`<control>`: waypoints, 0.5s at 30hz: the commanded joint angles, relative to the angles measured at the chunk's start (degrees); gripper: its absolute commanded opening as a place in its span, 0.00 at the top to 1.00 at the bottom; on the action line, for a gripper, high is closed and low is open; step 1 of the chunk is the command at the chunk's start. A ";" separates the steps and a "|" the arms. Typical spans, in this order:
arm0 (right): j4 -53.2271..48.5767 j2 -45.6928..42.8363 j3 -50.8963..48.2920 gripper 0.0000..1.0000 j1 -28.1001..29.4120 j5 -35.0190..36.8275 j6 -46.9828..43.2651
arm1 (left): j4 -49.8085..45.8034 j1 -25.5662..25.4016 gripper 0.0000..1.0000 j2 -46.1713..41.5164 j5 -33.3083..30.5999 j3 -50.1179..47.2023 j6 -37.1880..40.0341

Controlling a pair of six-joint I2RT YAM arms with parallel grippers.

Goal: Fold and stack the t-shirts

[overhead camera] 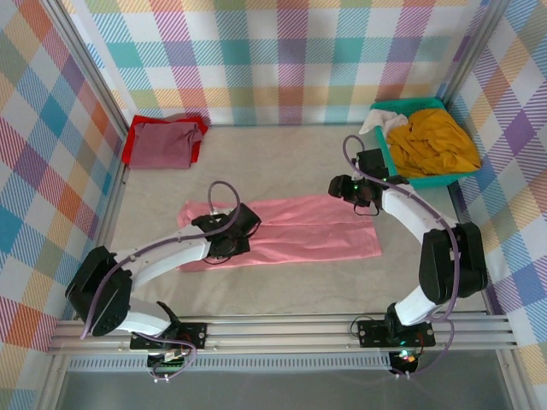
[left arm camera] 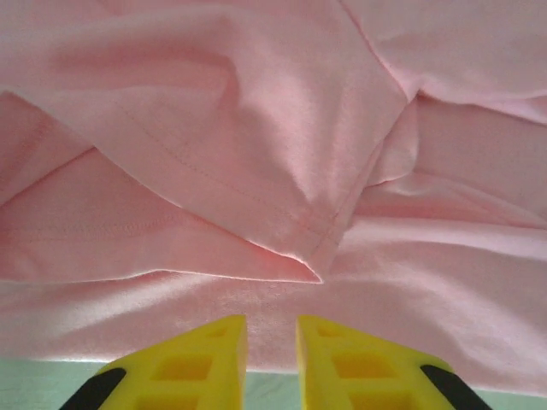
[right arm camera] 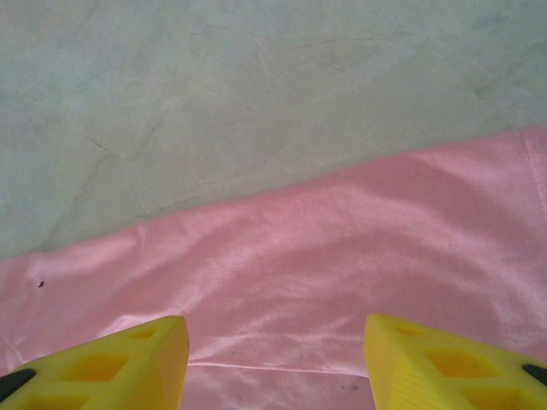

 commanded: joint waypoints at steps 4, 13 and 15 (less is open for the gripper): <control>-0.47 0.32 1.33 0.43 0.31 -1.15 -0.88 | -1.73 3.11 0.62 -7.04 -4.34 -0.78 0.75; -0.10 0.95 1.09 0.43 0.31 -2.22 -0.72 | 0.69 15.70 0.52 -3.87 0.79 -2.18 9.76; -0.10 0.83 0.96 0.43 0.26 -1.96 -0.72 | 3.19 18.24 0.52 -3.64 3.29 -1.70 11.65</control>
